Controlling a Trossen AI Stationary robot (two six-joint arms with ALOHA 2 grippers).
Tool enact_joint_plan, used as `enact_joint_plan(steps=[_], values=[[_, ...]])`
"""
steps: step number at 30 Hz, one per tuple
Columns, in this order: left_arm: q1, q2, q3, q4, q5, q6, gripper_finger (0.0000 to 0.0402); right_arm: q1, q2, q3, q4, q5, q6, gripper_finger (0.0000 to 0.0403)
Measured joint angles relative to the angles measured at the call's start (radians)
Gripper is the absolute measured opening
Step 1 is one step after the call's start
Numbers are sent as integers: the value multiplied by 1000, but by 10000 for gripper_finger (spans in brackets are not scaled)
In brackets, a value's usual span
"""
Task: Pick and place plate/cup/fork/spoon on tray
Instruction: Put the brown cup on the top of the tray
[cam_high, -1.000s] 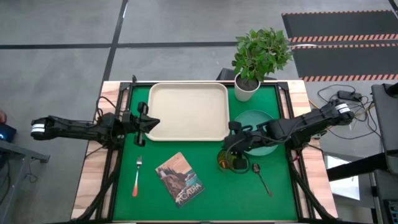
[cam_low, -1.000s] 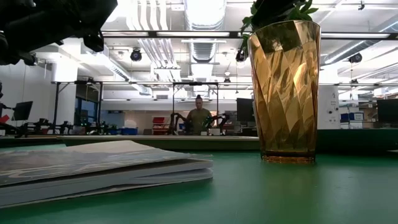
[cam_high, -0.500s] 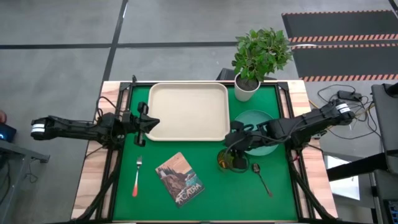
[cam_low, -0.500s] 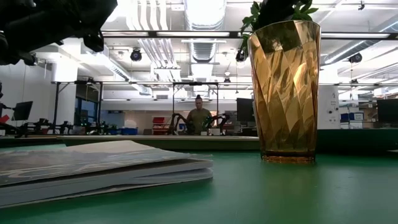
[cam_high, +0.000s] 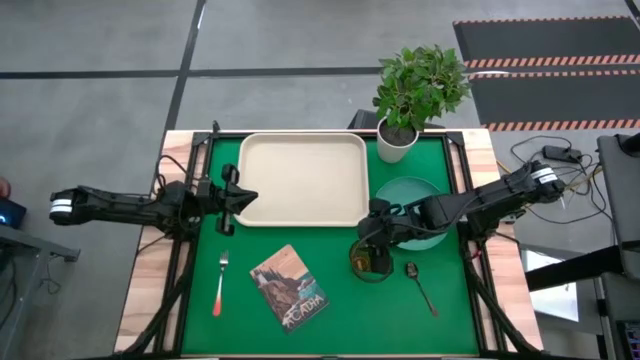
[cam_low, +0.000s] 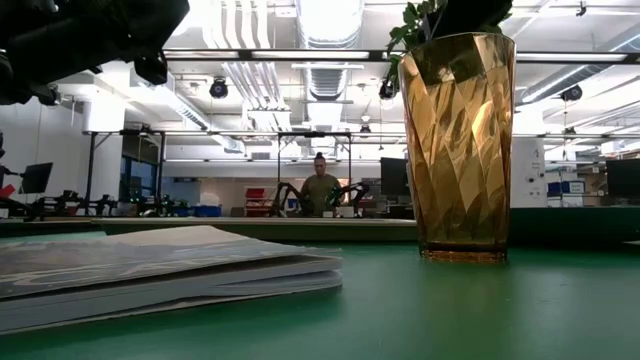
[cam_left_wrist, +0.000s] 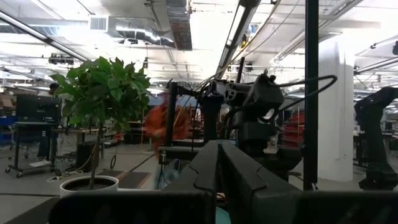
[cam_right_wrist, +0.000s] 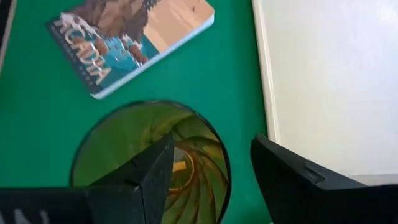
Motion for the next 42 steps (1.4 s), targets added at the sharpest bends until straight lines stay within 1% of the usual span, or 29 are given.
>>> enact_joint_plan(steps=[7,12,16,23,27,32,37,42], values=[[0,9,-1,0,0,0,0,-1,27,0,-15,-16,10,182],[0,11,-1,0,0,0,0,-3,54,0,-18,-24,41,157],[0,11,-1,1,0,0,0,-7,58,0,-17,-24,44,113],[0,11,-1,1,0,0,0,-25,47,0,-16,-30,46,19],[0,10,-1,1,0,0,0,-42,47,0,-13,-75,57,10],[0,5,-1,1,0,0,0,-64,47,30,-16,-83,54,9],[0,-2,-1,1,0,0,0,-91,50,120,-14,-95,49,9],[0,-6,-1,2,0,0,0,-123,70,234,-7,-95,-18,9]])
